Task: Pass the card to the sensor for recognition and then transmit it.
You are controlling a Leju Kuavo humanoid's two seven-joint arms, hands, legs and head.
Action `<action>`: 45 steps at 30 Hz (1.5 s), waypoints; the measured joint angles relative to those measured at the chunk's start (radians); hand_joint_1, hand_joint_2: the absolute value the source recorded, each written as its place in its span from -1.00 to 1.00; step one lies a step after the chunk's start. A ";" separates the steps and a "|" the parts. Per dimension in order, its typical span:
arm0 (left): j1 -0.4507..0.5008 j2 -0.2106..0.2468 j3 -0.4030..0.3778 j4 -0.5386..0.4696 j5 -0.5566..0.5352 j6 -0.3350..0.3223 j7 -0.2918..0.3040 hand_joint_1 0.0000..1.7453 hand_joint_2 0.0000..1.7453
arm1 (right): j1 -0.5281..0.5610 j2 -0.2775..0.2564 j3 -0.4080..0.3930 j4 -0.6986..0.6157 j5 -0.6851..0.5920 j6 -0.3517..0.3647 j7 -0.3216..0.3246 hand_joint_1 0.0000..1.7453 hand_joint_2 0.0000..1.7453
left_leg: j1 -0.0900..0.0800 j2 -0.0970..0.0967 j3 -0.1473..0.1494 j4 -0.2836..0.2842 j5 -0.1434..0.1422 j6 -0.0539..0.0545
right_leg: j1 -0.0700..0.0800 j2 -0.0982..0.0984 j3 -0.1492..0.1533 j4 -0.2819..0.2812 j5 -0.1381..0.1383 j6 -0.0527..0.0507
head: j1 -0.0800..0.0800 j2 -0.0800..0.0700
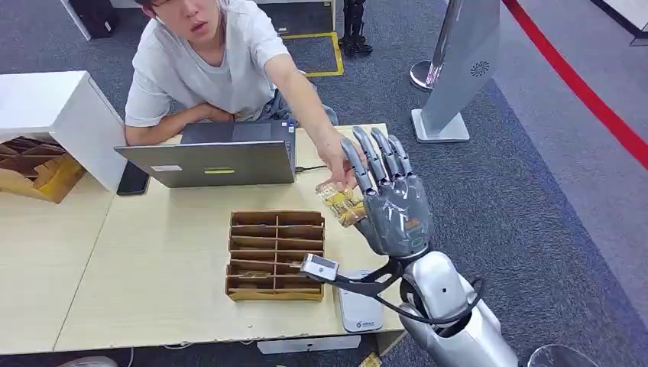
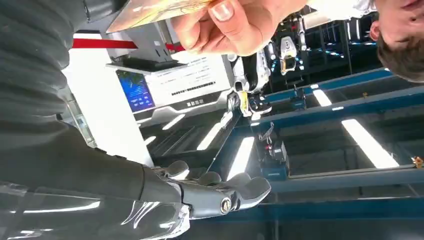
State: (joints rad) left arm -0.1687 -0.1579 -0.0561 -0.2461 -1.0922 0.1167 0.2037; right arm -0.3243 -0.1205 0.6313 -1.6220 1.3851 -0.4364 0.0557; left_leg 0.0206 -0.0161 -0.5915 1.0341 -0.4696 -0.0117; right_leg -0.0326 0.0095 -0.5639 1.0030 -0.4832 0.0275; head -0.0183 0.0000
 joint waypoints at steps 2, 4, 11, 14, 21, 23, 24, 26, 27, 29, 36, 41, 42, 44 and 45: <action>0.000 0.000 0.001 0.000 0.000 0.000 0.000 -1.00 -1.00 | 0.001 -0.002 0.000 0.000 0.000 -0.001 0.000 -1.00 1.00 | 0.000 0.000 0.000 0.000 0.000 0.000 | 0.000 0.000 0.000 0.000 0.000 0.000 | 0.000 0.000; 0.000 0.000 0.002 0.000 0.000 0.000 0.000 -1.00 -1.00 | 0.008 -0.005 0.000 -0.002 0.000 -0.004 0.000 -1.00 1.00 | 0.000 0.000 0.000 0.000 0.000 0.000 | 0.000 0.000 0.000 0.000 0.000 0.000 | 0.000 0.000; 0.001 0.001 0.002 0.000 0.000 0.000 0.000 -1.00 -1.00 | 0.028 -0.009 -0.005 -0.008 -0.003 -0.021 -0.004 0.92 1.00 | 0.000 0.000 0.000 0.000 0.000 0.000 | 0.000 0.000 0.000 0.000 0.000 0.000 | 0.000 0.000; 0.001 0.001 0.002 0.000 0.000 0.000 0.000 -1.00 -1.00 | 0.032 -0.010 -0.006 -0.008 -0.011 -0.021 -0.010 1.00 1.00 | 0.000 0.000 0.000 0.000 0.000 0.000 | 0.000 0.000 0.000 0.000 0.000 0.000 | 0.000 0.000; 0.002 0.001 0.003 0.000 -0.003 0.000 0.000 -1.00 -1.00 | 0.035 -0.011 -0.011 -0.009 -0.022 -0.025 -0.018 1.00 1.00 | 0.000 0.000 0.000 0.000 0.000 0.000 | 0.000 0.000 0.000 0.000 0.000 0.000 | 0.000 0.000; 0.002 0.001 0.003 0.000 -0.003 0.000 0.000 -1.00 -1.00 | 0.036 -0.012 -0.011 -0.010 -0.024 -0.028 -0.018 1.00 1.00 | 0.000 0.000 0.000 0.000 0.000 0.000 | 0.000 0.000 0.000 0.000 0.000 0.000 | 0.000 0.000; 0.002 0.001 0.003 0.000 -0.003 0.000 0.000 -1.00 -1.00 | 0.036 -0.012 -0.011 -0.011 -0.024 -0.032 -0.019 1.00 1.00 | 0.000 0.000 0.000 0.000 0.000 0.000 | 0.000 0.000 0.000 0.000 0.000 0.000 | 0.000 0.000; 0.002 0.001 0.003 0.000 -0.003 0.000 0.000 -1.00 -1.00 | 0.036 -0.012 -0.013 -0.011 -0.024 -0.034 -0.021 1.00 1.00 | 0.000 0.000 0.000 0.000 0.000 0.000 | 0.000 0.000 0.000 0.000 0.000 0.000 | 0.000 0.000; 0.002 0.001 0.003 0.000 -0.003 0.000 0.000 -1.00 -1.00 | 0.037 -0.013 -0.013 -0.011 -0.025 -0.035 -0.022 1.00 1.00 | 0.000 0.000 0.000 0.000 0.000 0.000 | 0.000 0.000 0.000 0.000 0.000 0.000 | 0.000 0.000; 0.002 0.001 0.003 0.000 -0.003 0.000 0.000 -1.00 -1.00 | 0.037 -0.013 -0.013 -0.011 -0.025 -0.035 -0.022 1.00 1.00 | 0.000 0.000 0.000 0.000 0.000 0.000 | 0.000 0.000 0.000 0.000 0.000 0.000 | 0.000 0.000; 0.003 0.001 0.005 0.000 -0.006 0.001 0.000 -1.00 -1.00 | 0.040 -0.013 -0.014 -0.018 -0.039 -0.037 -0.034 1.00 1.00 | 0.000 0.000 0.000 0.000 0.000 0.000 | 0.000 0.000 0.000 0.000 0.000 0.000 | 0.000 0.000; 0.003 0.001 0.009 0.000 -0.006 0.002 -0.001 -1.00 -1.00 | 0.042 -0.013 -0.014 -0.022 -0.043 -0.037 -0.035 1.00 1.00 | 0.000 0.000 0.000 0.000 0.000 0.000 | 0.000 0.000 0.000 0.000 0.000 0.000 | 0.000 0.000; 0.003 0.001 0.010 0.000 -0.006 0.002 -0.001 -1.00 -1.00 | 0.042 -0.013 -0.014 -0.023 -0.043 -0.037 -0.035 1.00 1.00 | 0.000 0.000 0.000 0.000 0.000 0.000 | 0.000 0.000 0.000 0.000 0.000 0.000 | 0.000 0.000; 0.003 0.002 0.010 0.000 -0.006 0.002 -0.002 -1.00 -1.00 | 0.042 -0.013 -0.014 -0.025 -0.043 -0.037 -0.035 1.00 1.00 | 0.000 0.000 0.000 0.000 0.000 0.000 | 0.000 0.000 0.000 0.000 0.000 0.000 | 0.000 0.000; 0.003 0.002 0.010 0.000 -0.006 0.002 -0.002 -1.00 -1.00 | 0.042 -0.013 -0.014 -0.025 -0.043 -0.037 -0.035 1.00 1.00 | 0.000 0.000 0.000 0.000 0.000 0.000 | 0.000 0.000 0.000 0.000 0.000 0.000 | 0.000 0.000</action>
State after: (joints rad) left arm -0.1660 -0.1564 -0.0458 -0.2461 -1.0986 0.1186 0.2022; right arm -0.2822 -0.1339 0.6172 -1.6472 1.3417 -0.4738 0.0202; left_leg 0.0206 -0.0162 -0.5916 1.0341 -0.4697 -0.0117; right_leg -0.0326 0.0095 -0.5639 1.0030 -0.4832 0.0275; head -0.0183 0.0000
